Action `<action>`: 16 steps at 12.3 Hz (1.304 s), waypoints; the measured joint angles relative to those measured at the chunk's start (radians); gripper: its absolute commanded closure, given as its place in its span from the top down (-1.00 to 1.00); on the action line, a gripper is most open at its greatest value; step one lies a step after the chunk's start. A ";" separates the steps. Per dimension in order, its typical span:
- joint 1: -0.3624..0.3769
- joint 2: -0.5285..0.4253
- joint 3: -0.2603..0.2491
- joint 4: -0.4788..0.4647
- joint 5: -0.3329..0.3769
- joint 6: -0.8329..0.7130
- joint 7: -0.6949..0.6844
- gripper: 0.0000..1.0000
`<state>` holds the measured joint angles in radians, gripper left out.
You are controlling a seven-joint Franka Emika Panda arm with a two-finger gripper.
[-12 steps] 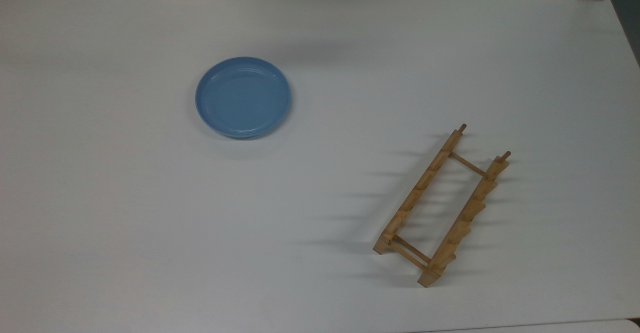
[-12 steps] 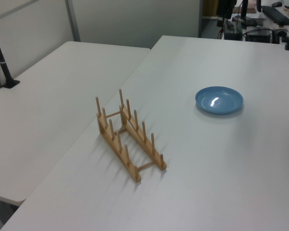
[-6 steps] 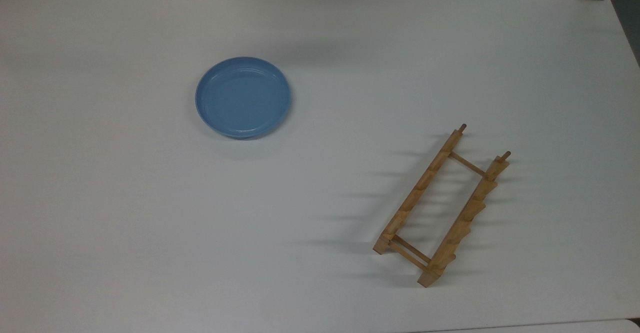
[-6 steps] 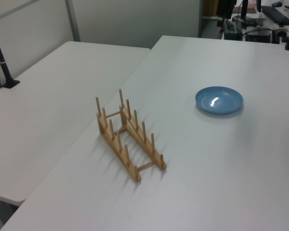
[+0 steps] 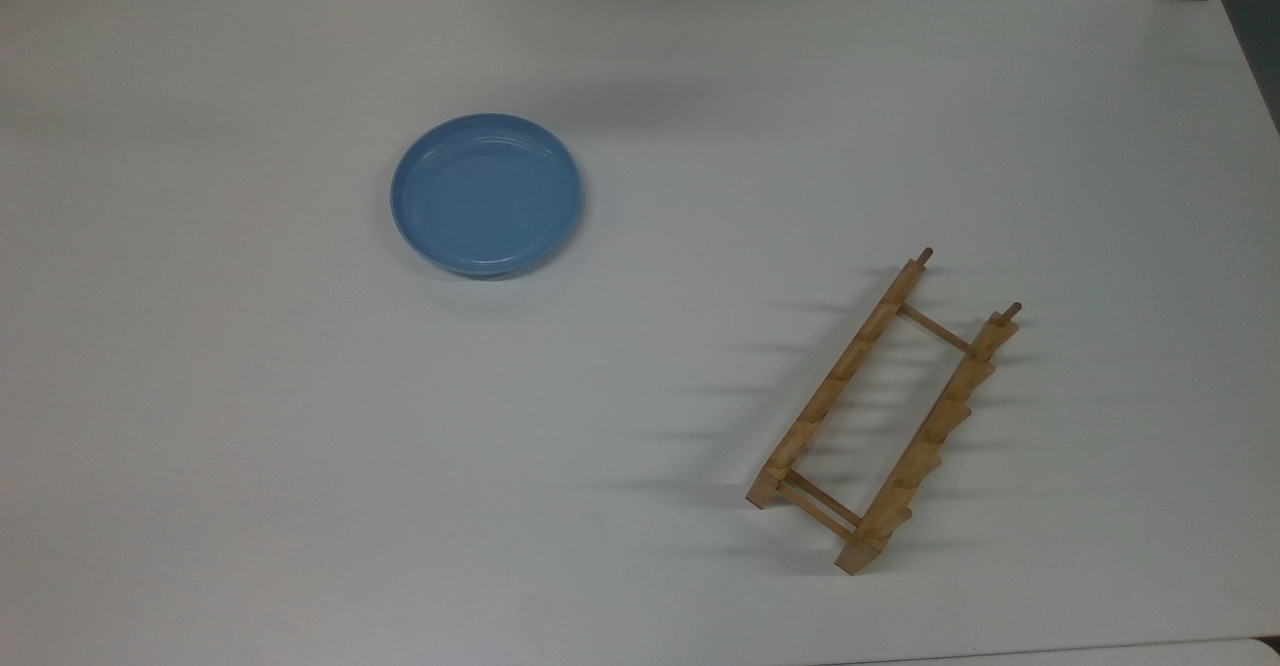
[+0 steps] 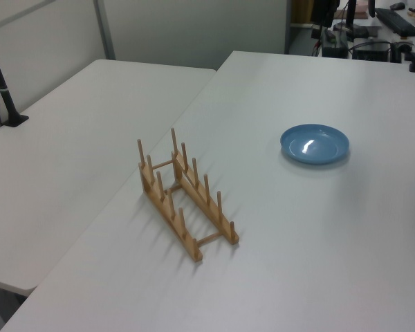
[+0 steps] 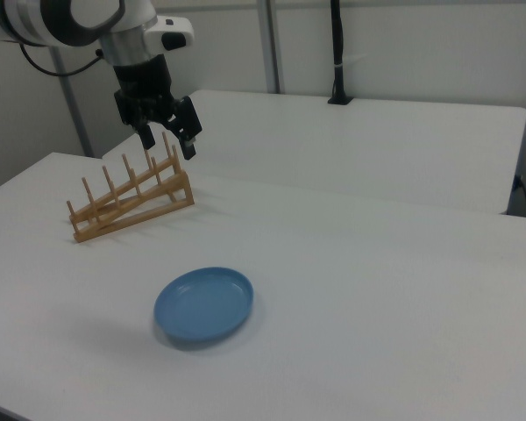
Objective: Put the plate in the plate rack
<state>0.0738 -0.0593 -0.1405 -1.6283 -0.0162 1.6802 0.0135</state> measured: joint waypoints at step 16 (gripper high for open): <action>-0.139 0.015 -0.074 -0.163 -0.023 0.057 -0.542 0.96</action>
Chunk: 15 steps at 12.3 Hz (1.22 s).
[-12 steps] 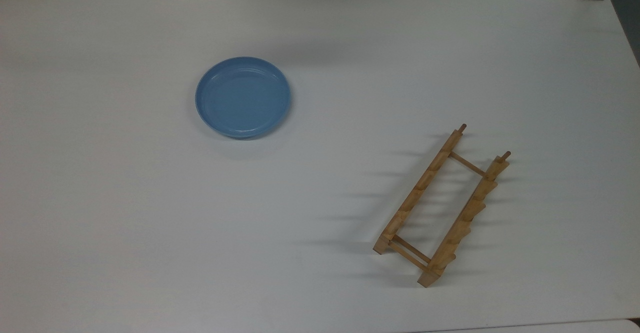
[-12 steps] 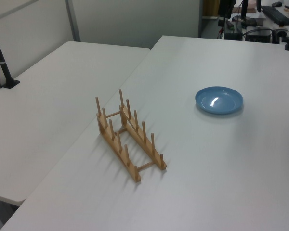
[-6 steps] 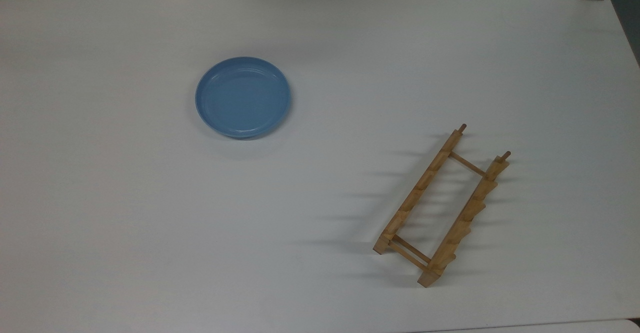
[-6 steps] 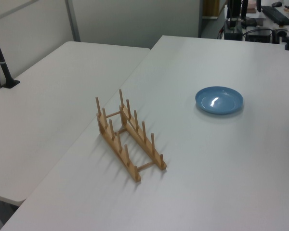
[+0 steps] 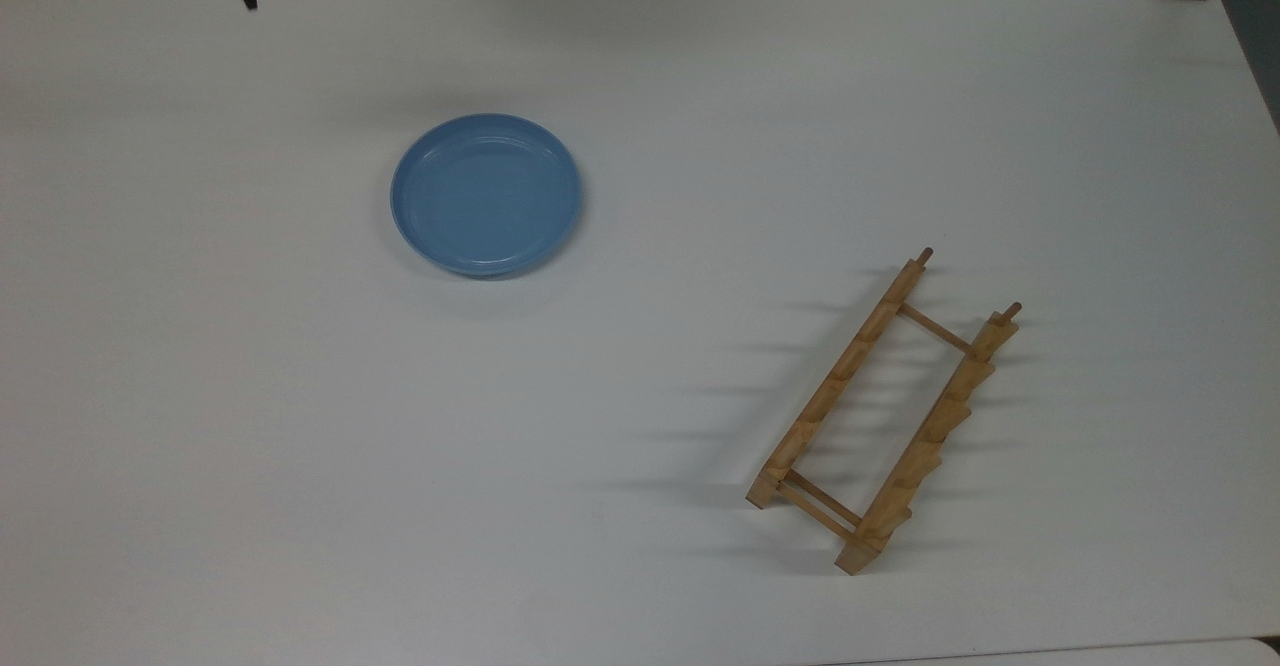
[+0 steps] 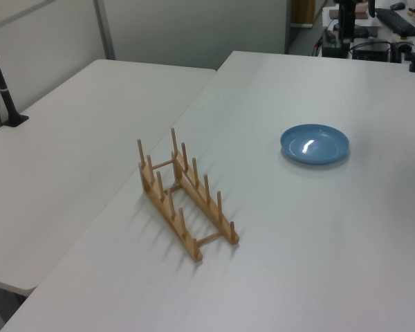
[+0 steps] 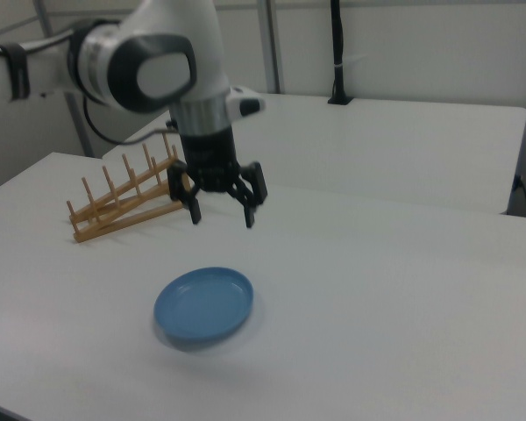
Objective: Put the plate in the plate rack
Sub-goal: 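Lower the open gripper onto the rim of the blue plate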
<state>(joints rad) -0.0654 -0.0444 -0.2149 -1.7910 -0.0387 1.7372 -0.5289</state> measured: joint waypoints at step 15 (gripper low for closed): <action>0.069 0.262 0.008 -0.294 0.000 0.602 0.280 0.54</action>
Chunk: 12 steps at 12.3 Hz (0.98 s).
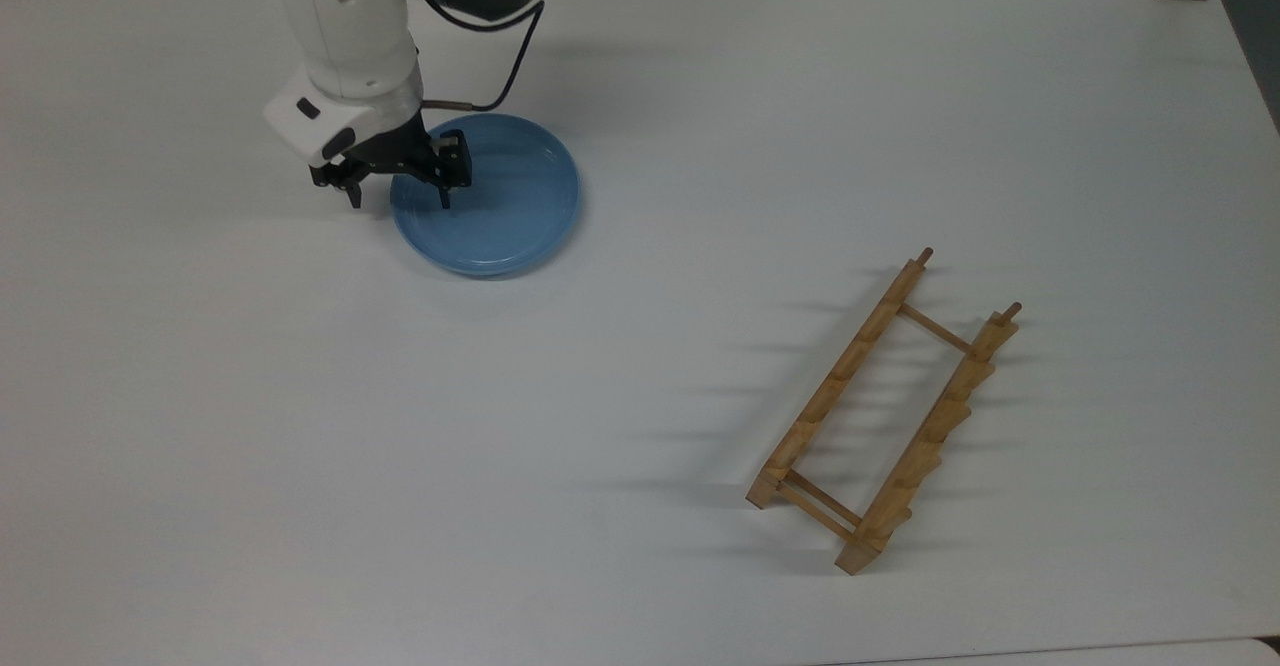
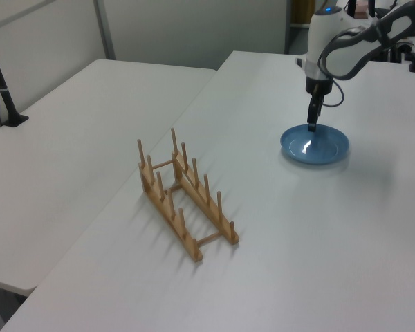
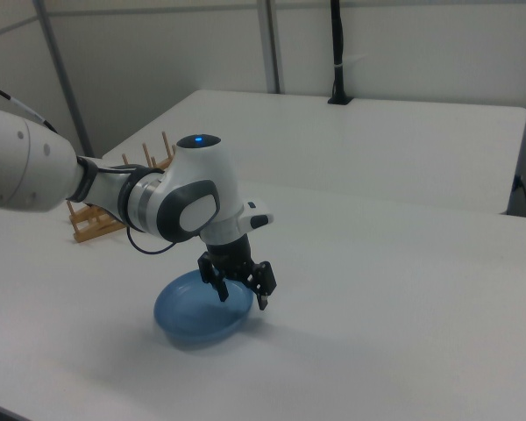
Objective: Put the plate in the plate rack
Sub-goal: 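Lower the open gripper onto the rim of the blue plate, then close the gripper on the plate rim and lift it up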
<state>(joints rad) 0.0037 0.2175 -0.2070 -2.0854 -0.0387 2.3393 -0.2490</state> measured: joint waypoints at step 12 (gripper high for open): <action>-0.007 0.017 -0.003 0.021 0.000 0.012 0.032 -1.00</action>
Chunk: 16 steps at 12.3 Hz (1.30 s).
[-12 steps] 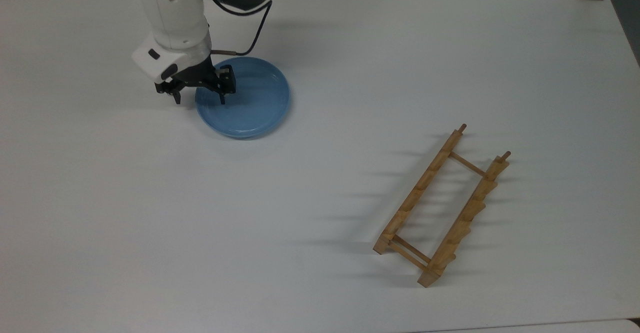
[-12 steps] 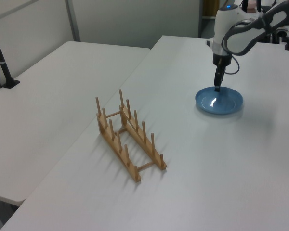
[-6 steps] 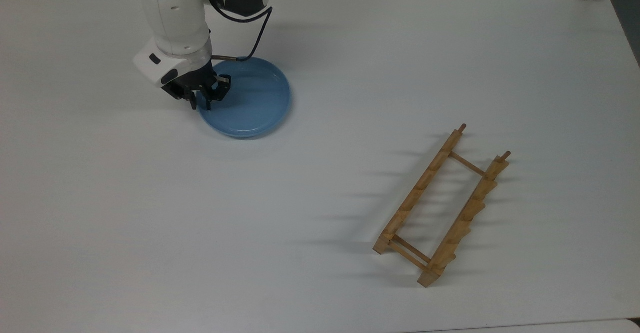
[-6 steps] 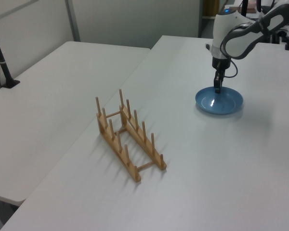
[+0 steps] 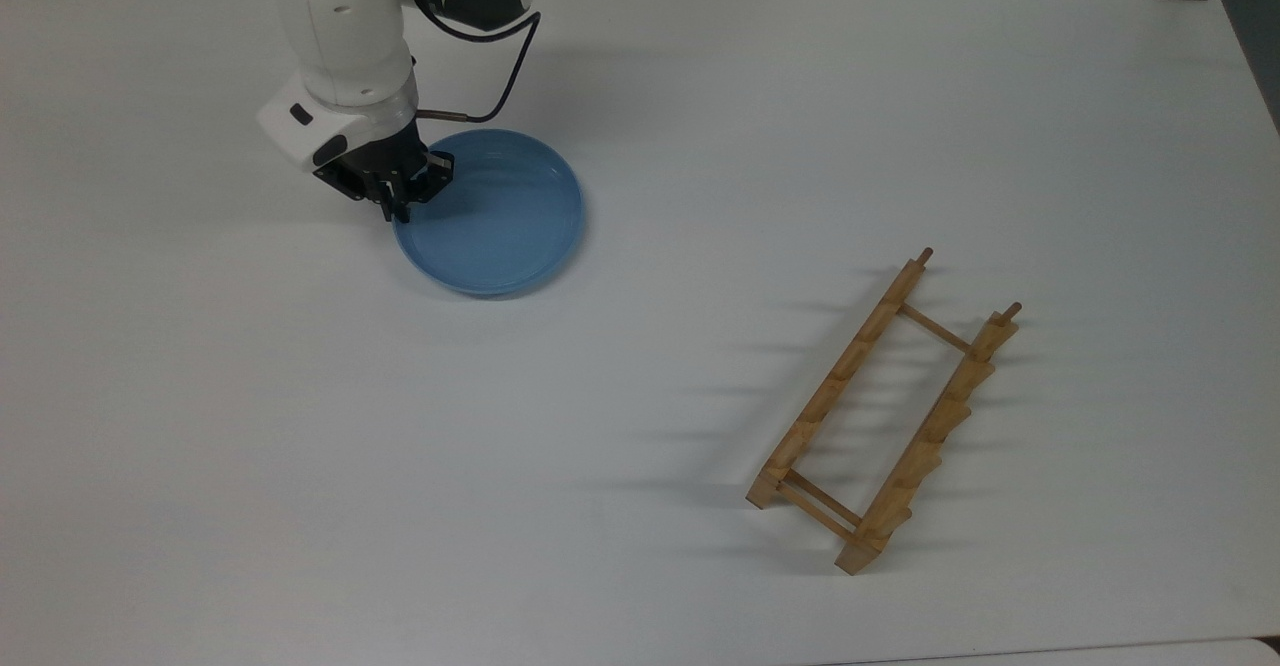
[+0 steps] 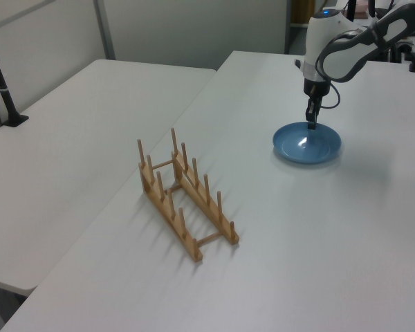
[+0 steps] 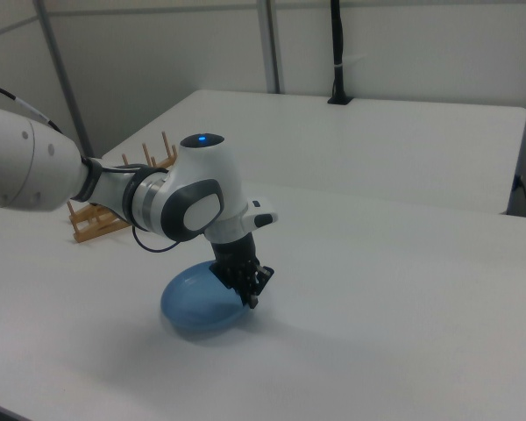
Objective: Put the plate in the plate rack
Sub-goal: 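Close the gripper on the plate rim and lift it up, then carry the plate upright over the wooden rack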
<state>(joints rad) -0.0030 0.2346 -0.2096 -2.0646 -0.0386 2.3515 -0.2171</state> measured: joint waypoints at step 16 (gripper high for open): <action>0.124 -0.135 0.168 0.390 -0.390 -0.001 0.631 -1.00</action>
<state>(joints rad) 0.1215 0.0995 -0.0414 -1.6749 -0.4290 2.3506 0.4135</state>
